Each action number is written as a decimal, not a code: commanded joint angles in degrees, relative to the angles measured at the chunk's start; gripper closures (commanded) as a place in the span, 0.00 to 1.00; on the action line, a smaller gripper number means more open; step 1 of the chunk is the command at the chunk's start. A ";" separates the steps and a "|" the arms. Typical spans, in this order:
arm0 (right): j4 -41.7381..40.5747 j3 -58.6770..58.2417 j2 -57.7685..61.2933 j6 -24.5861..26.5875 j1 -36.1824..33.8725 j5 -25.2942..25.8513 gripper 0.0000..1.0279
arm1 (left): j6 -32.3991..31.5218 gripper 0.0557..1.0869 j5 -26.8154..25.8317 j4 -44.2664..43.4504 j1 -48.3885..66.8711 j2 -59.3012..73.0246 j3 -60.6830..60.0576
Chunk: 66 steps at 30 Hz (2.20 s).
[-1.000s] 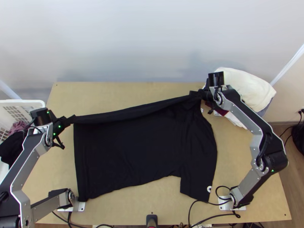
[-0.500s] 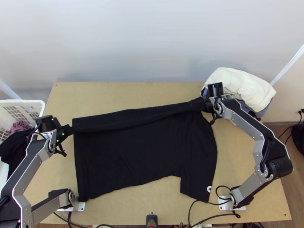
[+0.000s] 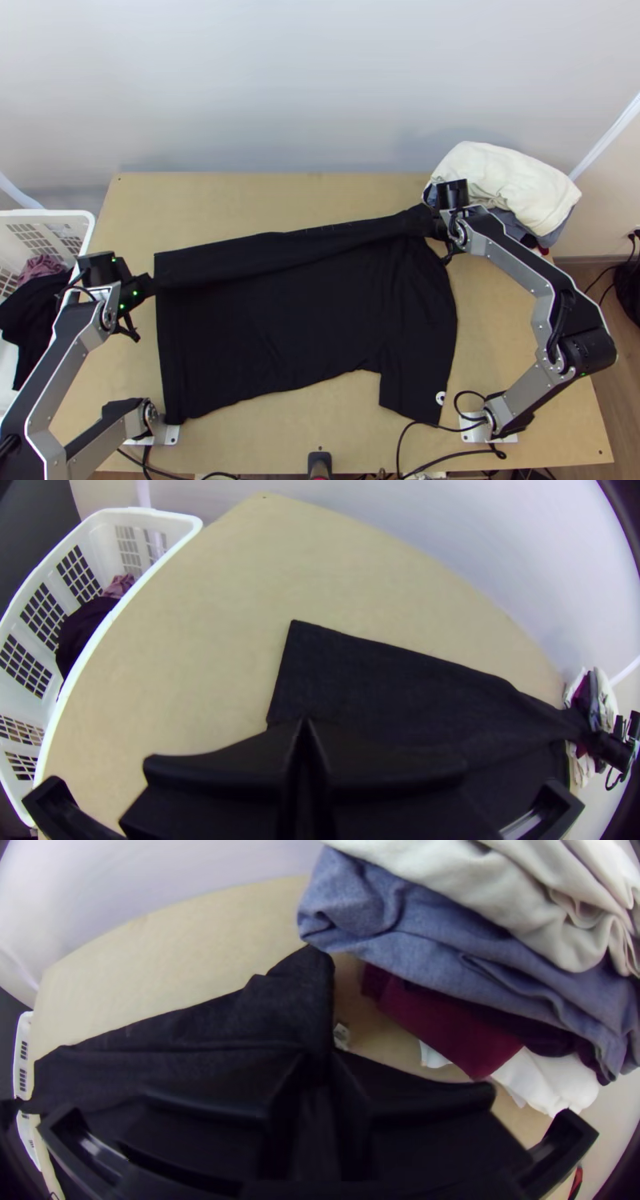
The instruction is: Fold the t-shirt
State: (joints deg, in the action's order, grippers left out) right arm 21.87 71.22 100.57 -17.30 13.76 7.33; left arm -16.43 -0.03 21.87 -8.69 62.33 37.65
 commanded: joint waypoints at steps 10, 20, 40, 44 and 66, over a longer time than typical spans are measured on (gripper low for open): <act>0.63 -5.39 -11.19 0.60 2.85 1.54 0.13 | 2.80 0.05 -0.41 5.82 -0.54 -2.12 -1.96; 17.07 -9.26 -25.87 -9.59 3.12 1.28 0.08 | 2.80 0.05 -2.52 13.29 -0.54 -3.88 5.24; 37.99 -23.41 -24.37 2.18 -14.02 -16.21 0.19 | 1.84 0.05 -4.71 21.81 -0.01 -5.99 11.83; 36.40 -27.01 -24.46 5.35 -14.29 -18.41 0.50 | 1.40 0.05 -4.71 22.60 0.07 -6.34 12.27; 29.20 -34.39 -24.99 8.77 -11.83 -19.90 0.71 | -0.01 0.05 -4.71 26.82 0.25 -8.36 14.47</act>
State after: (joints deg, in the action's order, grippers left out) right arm 52.05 39.33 75.42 -9.32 1.10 -12.05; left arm -15.46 -4.10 47.53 -8.73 54.87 50.70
